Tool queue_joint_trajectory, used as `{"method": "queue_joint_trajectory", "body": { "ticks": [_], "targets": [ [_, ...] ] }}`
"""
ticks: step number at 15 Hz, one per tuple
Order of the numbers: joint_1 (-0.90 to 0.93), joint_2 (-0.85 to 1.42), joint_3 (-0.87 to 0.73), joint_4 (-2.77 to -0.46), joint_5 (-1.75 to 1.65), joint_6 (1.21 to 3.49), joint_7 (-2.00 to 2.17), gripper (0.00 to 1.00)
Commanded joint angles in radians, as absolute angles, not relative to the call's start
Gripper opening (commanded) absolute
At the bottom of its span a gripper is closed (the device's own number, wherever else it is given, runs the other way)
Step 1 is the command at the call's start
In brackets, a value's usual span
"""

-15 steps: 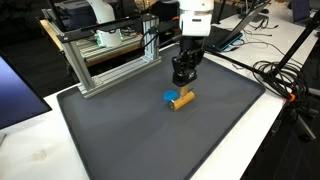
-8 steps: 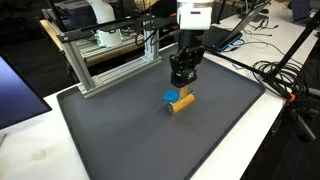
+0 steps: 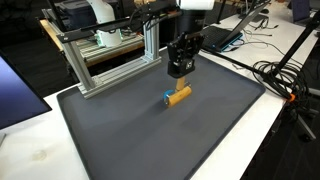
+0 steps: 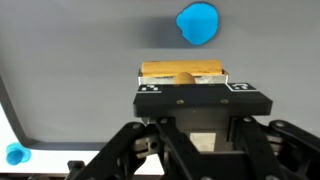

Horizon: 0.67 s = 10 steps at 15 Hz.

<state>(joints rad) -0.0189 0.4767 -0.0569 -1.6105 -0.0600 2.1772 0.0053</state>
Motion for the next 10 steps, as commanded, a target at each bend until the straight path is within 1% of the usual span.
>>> {"method": "queue_joint_trajectory", "body": {
  "ticks": [1,10],
  "targets": [
    [-0.023,0.447,-0.050,-1.621,-0.076,2.123,-0.026,0.22],
    [-0.012,0.453,-0.034,-1.677,-0.069,2.105,-0.029,0.22]
  ]
}}
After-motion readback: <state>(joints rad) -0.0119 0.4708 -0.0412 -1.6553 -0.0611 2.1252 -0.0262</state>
